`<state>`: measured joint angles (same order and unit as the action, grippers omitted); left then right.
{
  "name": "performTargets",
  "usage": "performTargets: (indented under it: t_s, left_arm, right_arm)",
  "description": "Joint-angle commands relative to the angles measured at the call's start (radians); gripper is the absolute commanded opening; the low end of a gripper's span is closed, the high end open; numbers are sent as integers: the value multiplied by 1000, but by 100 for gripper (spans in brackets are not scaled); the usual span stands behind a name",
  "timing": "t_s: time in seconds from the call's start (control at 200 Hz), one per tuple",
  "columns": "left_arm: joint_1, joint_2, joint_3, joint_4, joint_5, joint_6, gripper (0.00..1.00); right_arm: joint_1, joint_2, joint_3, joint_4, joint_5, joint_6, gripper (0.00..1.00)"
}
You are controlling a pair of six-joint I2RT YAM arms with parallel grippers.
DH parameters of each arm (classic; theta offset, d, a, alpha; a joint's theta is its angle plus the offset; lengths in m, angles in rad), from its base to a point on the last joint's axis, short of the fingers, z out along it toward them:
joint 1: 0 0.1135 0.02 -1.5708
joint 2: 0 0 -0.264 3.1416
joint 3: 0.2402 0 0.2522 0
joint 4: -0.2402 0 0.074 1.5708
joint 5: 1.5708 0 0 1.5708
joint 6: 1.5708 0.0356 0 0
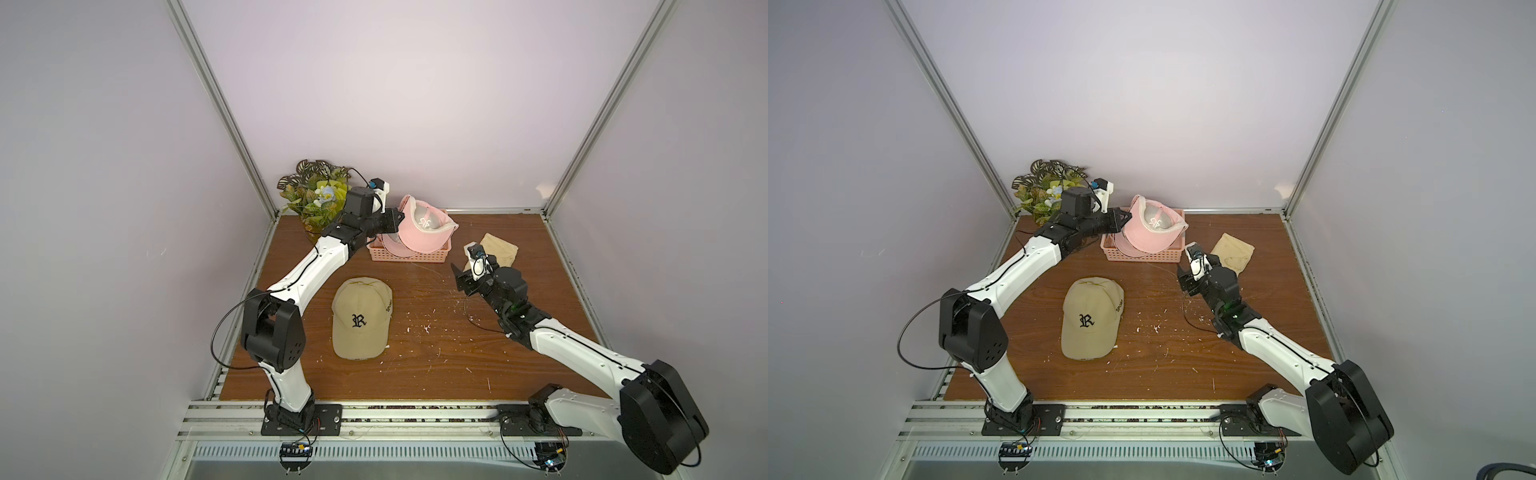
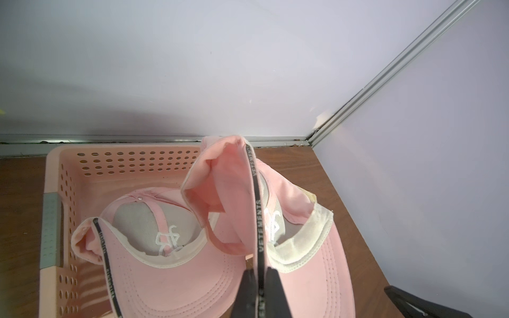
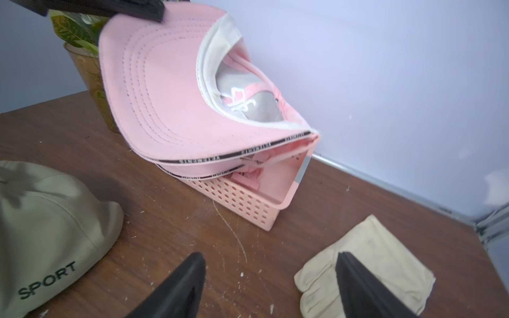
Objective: Turn the baseball cap inside out
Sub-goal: Pick up the baseball cap from the basket, then turn over the baseball cap.
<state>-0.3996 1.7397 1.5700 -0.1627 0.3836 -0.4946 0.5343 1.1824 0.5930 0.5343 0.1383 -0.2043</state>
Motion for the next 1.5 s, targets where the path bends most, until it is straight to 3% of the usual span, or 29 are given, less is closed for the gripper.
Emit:
performTargets:
  t_s: [0.0, 0.225, 0.776, 0.916, 0.996, 1.056, 1.106, 1.226, 1.311, 1.496]
  left_arm:
    - [-7, -45, 25, -39, 51, 9, 0]
    - [-8, -72, 6, -67, 91, 28, 0]
    - [-63, -67, 34, -153, 170, 75, 0]
    - [-70, -62, 45, -147, 207, 69, 0]
    - [-71, -63, 48, -124, 236, 54, 0]
    - [-71, -56, 51, -108, 267, 43, 1]
    - [-70, -50, 57, -98, 295, 37, 6]
    - [-71, -52, 84, -99, 290, 51, 37]
    - [-70, -74, 117, -137, 209, 104, 54]
    - [-73, -184, 58, -90, 24, 298, 73]
  right_arm:
    - [-3, -27, -19, 177, -49, -251, 82]
    - [-3, -18, -34, 230, -71, -457, 82]
    - [7, 25, 60, 135, -188, -639, 79]
    - [12, 37, 86, 73, -192, -673, 68]
    - [15, 39, 93, 45, -197, -689, 56]
    - [15, 39, 87, 45, -194, -700, 42]
    - [17, 32, 80, 53, -179, -708, 28]
    - [17, 3, 70, 53, -116, -720, 7]
    - [18, -24, 67, 31, -72, -719, 3]
    - [16, -79, 130, -144, -49, -623, 2]
